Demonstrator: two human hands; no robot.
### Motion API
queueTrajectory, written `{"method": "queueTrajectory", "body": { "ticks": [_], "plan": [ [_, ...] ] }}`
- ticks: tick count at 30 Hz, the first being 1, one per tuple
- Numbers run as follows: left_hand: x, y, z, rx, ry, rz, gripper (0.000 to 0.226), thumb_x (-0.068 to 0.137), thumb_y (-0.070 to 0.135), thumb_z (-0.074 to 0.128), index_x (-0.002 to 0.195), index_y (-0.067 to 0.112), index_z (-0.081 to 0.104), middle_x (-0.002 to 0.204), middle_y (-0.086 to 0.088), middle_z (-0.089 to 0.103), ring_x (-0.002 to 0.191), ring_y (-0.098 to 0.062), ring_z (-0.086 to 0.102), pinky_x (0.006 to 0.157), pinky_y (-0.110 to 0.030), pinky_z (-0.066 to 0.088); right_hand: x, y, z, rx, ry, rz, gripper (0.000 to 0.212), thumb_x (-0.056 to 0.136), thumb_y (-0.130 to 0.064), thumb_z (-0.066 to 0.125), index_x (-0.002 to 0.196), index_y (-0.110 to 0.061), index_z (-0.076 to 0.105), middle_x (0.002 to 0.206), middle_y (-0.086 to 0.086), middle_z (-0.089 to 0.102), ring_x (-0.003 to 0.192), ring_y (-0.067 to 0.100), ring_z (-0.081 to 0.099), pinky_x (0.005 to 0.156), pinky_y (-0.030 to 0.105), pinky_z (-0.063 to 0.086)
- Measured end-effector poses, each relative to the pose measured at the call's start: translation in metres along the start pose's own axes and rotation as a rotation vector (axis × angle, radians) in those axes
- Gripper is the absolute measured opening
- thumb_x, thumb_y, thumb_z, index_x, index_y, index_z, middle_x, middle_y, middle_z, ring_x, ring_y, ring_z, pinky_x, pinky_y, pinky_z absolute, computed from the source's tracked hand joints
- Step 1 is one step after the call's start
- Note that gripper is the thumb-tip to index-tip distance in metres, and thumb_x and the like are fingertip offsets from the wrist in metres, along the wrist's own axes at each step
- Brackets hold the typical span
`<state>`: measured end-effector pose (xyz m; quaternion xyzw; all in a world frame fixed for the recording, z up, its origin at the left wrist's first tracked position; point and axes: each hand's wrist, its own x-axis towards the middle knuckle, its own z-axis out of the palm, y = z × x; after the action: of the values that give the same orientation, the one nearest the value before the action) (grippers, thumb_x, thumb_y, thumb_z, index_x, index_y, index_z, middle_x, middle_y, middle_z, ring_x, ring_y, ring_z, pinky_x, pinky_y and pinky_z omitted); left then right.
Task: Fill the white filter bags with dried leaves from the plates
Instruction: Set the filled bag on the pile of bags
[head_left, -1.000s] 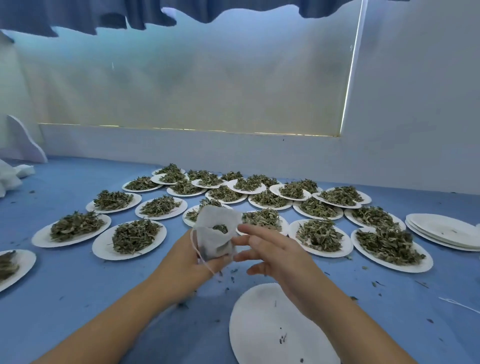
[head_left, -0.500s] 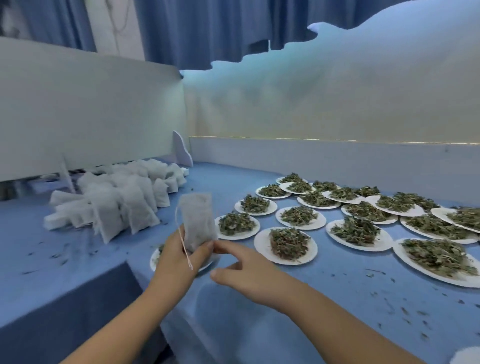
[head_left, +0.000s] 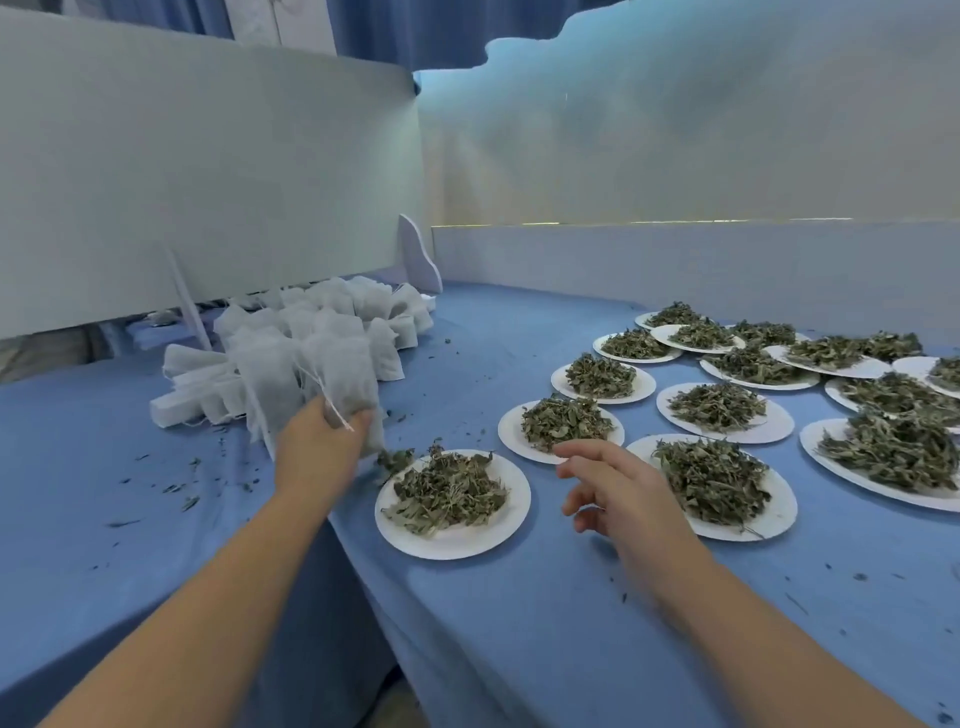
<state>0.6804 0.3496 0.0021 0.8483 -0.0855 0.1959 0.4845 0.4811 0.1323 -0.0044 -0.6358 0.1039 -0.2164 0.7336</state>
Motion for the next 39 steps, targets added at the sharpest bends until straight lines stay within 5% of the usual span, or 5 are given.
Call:
{"method": "queueTrajectory", "body": {
  "ticks": [14,23,31,35,39],
  "plan": [
    [0.082,-0.045,0.015,0.215,0.051,-0.172,0.023,0.089,0.022,0.06,0.097,0.0,0.059,0.092,-0.023,0.066,0.088,-0.04,0.064,0.077,-0.043,0.052,0.012,0.019,-0.004,-0.02,-0.042,0.014,0.025,0.071,-0.033,0.06,0.083,-0.017,0.074,0.07,0.001,0.061,0.053,0.014,0.048,0.047,0.023,0.037],
    [0.069,-0.044,0.008,0.196,0.027,-0.12,0.06,0.085,0.012,0.061,0.139,0.004,0.034,0.139,-0.024,0.033,0.114,-0.043,0.044,0.08,-0.038,0.034,0.009,0.018,-0.002,-0.06,-0.02,-0.01,0.015,0.081,-0.026,0.062,0.082,-0.017,0.074,0.066,0.001,0.059,0.051,0.012,0.046,0.046,0.022,0.036],
    [0.038,-0.024,-0.003,0.113,0.037,0.04,0.034,0.087,0.015,0.059,0.119,0.007,0.052,0.123,-0.013,0.046,0.093,-0.023,0.046,0.079,-0.033,0.039,0.001,0.014,0.003,-0.139,-0.001,0.001,0.013,0.082,-0.027,0.062,0.079,-0.02,0.073,0.066,0.0,0.059,0.052,0.013,0.046,0.048,0.023,0.035],
    [0.013,0.015,-0.002,0.014,-0.031,0.153,0.009,0.092,0.014,0.053,0.097,0.012,0.061,0.086,0.0,0.056,0.07,-0.015,0.05,0.058,-0.024,0.037,-0.006,0.009,0.008,-0.187,0.042,0.001,0.019,0.089,-0.018,0.059,0.074,-0.02,0.071,0.063,-0.001,0.061,0.049,0.012,0.049,0.045,0.02,0.037],
    [-0.032,0.067,0.006,-0.142,-0.206,0.2,0.019,0.094,0.015,0.053,0.081,0.028,0.059,0.072,0.004,0.055,0.059,-0.013,0.049,0.051,-0.023,0.04,-0.019,-0.005,0.006,-0.161,0.055,0.005,0.016,0.091,-0.011,0.056,0.082,-0.013,0.068,0.063,0.006,0.064,0.046,0.016,0.053,0.044,0.022,0.038]
  ]
}}
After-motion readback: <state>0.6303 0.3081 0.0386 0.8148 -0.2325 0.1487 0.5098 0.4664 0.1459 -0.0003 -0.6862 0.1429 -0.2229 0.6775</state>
